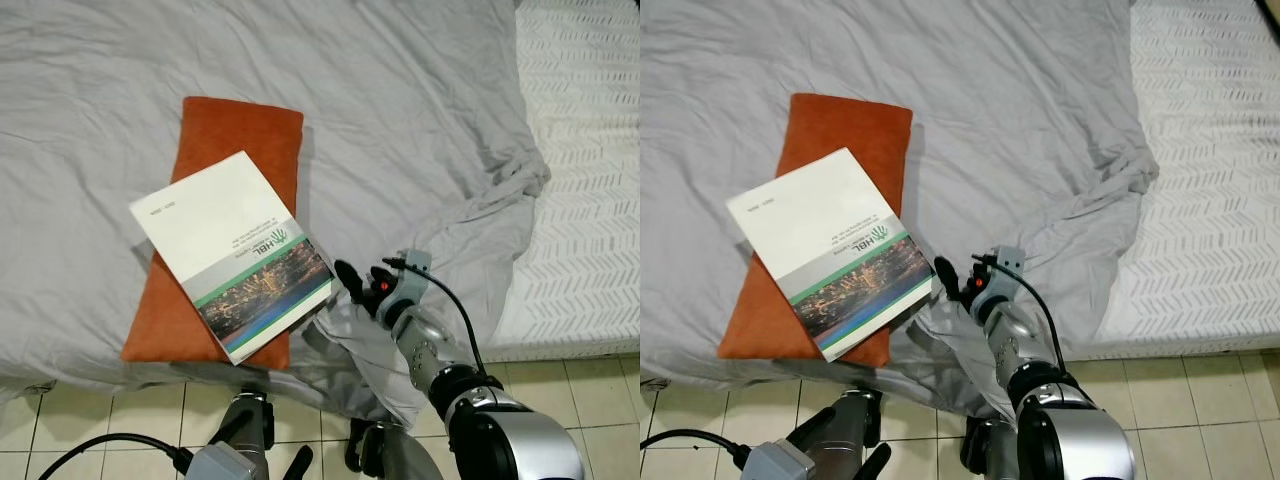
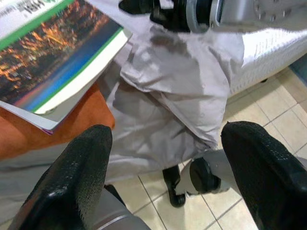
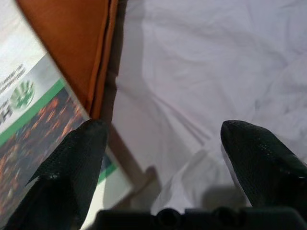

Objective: Clean up the room

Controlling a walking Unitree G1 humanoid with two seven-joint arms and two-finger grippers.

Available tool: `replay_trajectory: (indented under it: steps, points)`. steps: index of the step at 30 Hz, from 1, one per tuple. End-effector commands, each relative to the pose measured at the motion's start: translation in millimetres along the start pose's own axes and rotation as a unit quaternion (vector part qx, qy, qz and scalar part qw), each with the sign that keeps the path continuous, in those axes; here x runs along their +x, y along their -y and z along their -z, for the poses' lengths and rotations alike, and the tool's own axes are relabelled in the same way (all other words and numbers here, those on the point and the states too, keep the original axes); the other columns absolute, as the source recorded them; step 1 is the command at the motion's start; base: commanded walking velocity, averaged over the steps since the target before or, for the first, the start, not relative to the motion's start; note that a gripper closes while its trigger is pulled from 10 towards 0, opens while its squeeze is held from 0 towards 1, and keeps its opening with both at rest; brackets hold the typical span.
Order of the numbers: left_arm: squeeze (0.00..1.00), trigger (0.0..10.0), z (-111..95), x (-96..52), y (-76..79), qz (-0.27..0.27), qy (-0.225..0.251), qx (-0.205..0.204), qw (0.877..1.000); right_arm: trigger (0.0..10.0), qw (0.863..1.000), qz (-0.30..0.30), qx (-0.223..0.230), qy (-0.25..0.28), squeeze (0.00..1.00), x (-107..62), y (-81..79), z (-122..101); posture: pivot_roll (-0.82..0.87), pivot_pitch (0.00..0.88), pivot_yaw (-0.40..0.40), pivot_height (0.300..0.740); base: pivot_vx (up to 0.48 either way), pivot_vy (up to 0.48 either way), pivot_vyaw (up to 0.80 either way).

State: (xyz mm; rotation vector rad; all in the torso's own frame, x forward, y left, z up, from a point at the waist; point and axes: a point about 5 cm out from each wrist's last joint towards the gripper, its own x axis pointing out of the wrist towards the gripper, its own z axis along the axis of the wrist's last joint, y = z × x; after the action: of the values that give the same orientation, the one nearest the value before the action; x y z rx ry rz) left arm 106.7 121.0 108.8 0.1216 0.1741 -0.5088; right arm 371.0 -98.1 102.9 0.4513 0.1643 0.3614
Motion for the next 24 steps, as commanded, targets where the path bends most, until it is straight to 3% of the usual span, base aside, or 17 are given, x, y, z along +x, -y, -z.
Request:
replay_trajectory:
  steps: [1,10,18,24]
  points:
    - [0.00,10.0,-2.8,-5.1,6.5,0.004,-0.005,-0.002,1.000,10.0,0.999,0.008,0.037,-0.022,0.00,-4.9,5.2,12.5,0.35,0.712,-0.088,0.740,0.000,0.000,0.00]
    - [0.00,10.0,-1.7,-4.3,9.4,-0.002,-0.011,-0.006,1.000,10.0,0.995,-0.045,0.071,-0.049,0.00,-1.0,-7.8,16.8,0.34,0.740,-0.090,0.740,0.000,0.000,0.00]
    - [0.00,10.0,-1.8,-4.9,12.1,-0.005,-0.015,-0.006,1.000,10.0,0.994,-0.068,0.086,-0.025,0.00,2.8,-9.4,2.3,0.33,0.749,-0.096,0.740,0.000,0.000,0.00]
    - [0.00,10.0,0.4,-5.5,14.2,-0.005,-0.018,-0.004,1.000,10.0,0.988,-0.120,0.097,-0.022,0.00,6.0,-19.2,-3.6,0.32,0.749,-0.101,0.740,0.000,0.000,0.00]
